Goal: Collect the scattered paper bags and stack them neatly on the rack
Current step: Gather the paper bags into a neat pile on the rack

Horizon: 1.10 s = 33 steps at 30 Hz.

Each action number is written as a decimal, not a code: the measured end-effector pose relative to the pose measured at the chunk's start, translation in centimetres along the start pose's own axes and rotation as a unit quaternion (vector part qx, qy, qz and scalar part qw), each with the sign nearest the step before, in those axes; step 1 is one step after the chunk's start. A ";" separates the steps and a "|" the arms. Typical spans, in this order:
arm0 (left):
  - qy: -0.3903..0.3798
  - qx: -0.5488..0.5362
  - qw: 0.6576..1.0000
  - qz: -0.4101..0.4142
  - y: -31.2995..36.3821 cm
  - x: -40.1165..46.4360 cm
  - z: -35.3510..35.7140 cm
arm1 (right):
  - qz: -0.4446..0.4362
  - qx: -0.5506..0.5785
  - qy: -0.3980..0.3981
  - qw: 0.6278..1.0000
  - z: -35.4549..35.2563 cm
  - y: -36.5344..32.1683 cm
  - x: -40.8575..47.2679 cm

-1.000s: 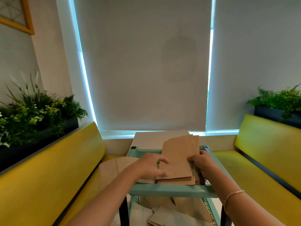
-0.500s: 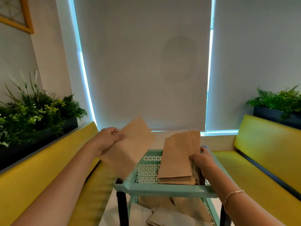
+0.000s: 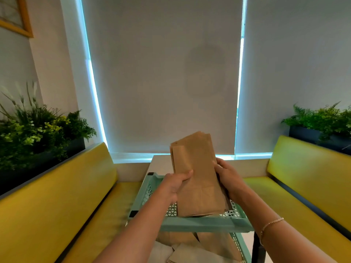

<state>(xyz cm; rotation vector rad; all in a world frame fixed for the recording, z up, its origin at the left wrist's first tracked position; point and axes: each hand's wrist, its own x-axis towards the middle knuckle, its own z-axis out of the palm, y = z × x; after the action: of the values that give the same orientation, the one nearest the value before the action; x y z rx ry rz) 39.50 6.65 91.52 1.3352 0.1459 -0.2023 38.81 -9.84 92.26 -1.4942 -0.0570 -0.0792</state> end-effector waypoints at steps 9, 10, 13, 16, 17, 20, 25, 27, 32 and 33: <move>0.050 -0.263 0.961 0.069 -0.2 0.8 0.8 | 0.020 -0.059 -0.058 0.996 -2.1 -0.5 -0.5; 0.042 -0.280 0.957 0.069 -0.3 0.6 1.0 | 0.021 -0.020 -0.051 0.998 -2.0 -0.3 -0.5; 0.011 -0.305 0.950 0.072 -0.9 -0.4 2.2 | 0.025 0.084 -0.041 0.995 -0.6 0.1 -0.6; -0.018 -0.317 0.945 0.073 -1.1 -1.5 3.0 | 0.015 0.147 -0.023 0.989 0.0 0.4 -0.6; -0.021 -0.319 0.945 0.068 -1.1 -1.6 2.9 | 0.011 0.154 -0.019 0.988 -0.1 0.5 -0.6; -0.013 -0.290 0.955 0.063 -0.6 -1.7 1.5 | -0.005 0.147 0.002 0.989 -0.8 0.3 -0.5; 0.069 -0.202 0.964 0.161 2.1 -1.0 -2.7 | -0.016 0.099 0.027 0.995 -3.0 -1.1 -0.6; 0.097 -0.089 0.970 0.203 2.7 -0.8 -4.0 | -0.016 0.087 0.034 0.995 -3.5 -1.3 -0.5; 0.097 0.062 0.974 0.194 2.2 -1.2 -4.4 | 0.002 0.068 0.051 0.996 -2.4 0.0 -0.6; 0.089 0.058 0.977 0.187 1.8 -1.4 -4.1 | 0.014 0.055 0.051 0.997 -2.0 0.5 -0.6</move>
<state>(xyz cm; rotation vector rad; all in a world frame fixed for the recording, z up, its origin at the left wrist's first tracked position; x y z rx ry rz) 38.58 11.13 92.63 1.4692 0.0302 0.2310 38.22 -11.82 91.52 -1.3789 0.0418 -0.1286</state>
